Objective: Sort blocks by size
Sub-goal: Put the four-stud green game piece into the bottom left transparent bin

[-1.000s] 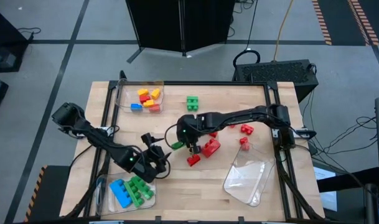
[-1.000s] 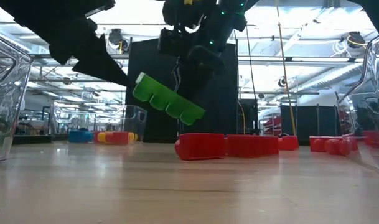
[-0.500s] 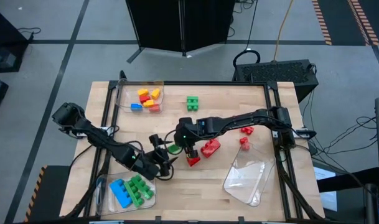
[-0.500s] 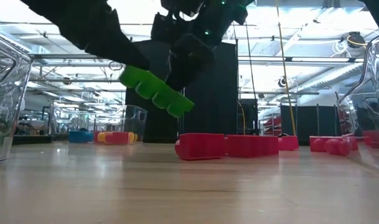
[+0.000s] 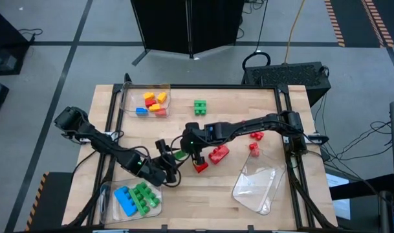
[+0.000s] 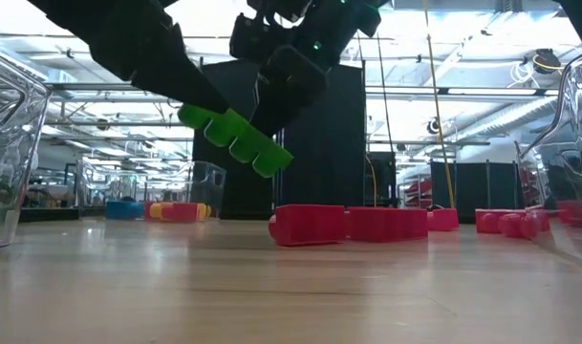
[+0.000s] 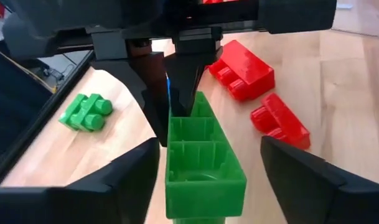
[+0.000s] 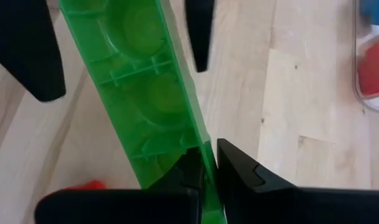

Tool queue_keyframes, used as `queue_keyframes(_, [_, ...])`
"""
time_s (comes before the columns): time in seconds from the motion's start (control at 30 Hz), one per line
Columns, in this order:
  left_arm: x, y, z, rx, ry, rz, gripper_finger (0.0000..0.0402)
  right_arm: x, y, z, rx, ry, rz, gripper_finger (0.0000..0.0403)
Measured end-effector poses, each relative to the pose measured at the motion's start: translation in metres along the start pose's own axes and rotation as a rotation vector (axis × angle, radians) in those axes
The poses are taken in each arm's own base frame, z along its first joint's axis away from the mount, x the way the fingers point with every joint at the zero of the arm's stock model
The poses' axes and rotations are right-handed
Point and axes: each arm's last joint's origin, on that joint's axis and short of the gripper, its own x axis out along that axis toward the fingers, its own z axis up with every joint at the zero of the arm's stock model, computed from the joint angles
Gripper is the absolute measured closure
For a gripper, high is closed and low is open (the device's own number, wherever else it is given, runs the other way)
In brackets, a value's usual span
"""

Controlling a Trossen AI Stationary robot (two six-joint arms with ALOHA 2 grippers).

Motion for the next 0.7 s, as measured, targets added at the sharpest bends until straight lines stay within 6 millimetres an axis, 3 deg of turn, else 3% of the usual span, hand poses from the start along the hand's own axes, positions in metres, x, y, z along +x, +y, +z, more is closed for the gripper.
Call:
queue_keyframes(0.43, [0.000, 0.000, 0.000, -0.009, 0.002, 0.002, 0.0274, -0.001, 0.006, 0.000, -0.046, 0.006, 0.017, 0.0365])
queue_keyframes(0.57, [0.000, 0.000, 0.000, -0.012, 0.002, -0.006, 0.0277, -0.003, 0.014, 0.002, -0.100, 0.003, 0.015, 0.0343])
queue_keyframes(0.7, [0.000, 0.001, -0.001, -0.050, 0.015, 0.000, 0.0277, -0.025, 0.017, 0.006, -0.109, -0.008, 0.021, 0.0313])
